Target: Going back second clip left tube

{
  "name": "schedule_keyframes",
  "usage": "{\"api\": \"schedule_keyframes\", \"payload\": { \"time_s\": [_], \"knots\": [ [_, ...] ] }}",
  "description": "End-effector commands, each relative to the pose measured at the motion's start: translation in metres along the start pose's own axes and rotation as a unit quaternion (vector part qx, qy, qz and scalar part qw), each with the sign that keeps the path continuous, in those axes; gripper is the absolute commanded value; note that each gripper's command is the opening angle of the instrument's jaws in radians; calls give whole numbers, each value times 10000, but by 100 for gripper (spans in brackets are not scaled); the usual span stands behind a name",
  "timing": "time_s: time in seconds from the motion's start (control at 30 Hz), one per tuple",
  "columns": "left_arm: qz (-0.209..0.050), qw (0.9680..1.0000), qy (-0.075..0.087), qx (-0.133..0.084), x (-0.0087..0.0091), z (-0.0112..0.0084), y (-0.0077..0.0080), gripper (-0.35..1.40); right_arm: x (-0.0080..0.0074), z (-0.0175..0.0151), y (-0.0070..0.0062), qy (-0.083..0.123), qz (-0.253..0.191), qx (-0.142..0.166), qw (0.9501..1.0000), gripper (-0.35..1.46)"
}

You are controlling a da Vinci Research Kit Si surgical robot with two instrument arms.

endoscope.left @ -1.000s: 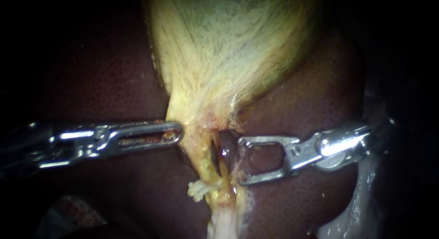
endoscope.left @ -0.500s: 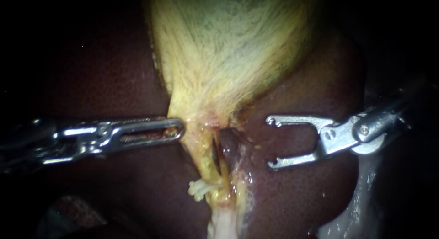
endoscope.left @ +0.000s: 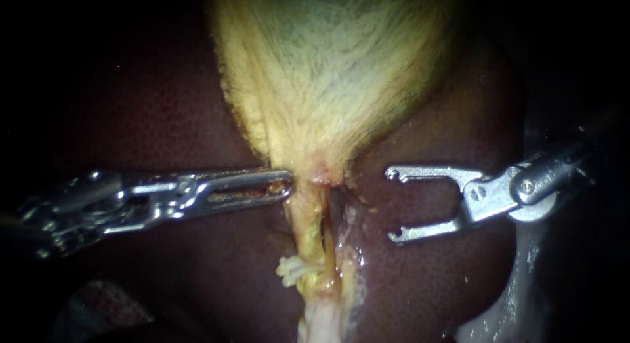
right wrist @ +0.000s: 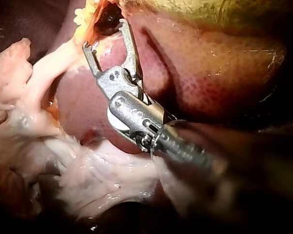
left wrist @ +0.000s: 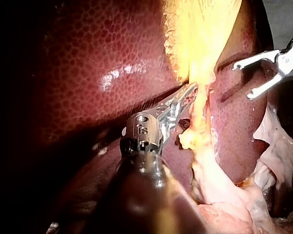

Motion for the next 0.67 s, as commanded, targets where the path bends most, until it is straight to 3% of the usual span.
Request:
{"api": "schedule_keyframes", "payload": {
  "time_s": [0.03, 0.67],
  "knots": [
    [4, 10000, 0, -6, 1, 2, 0, -35, 0, 0, 0, -1, -1, 0, 10000, 60],
    [13, 10000, 28, -14, 2, 7, 2, -35, 0, -1, -1, -1, -2, 2, 10000, 60]
  ]
}}
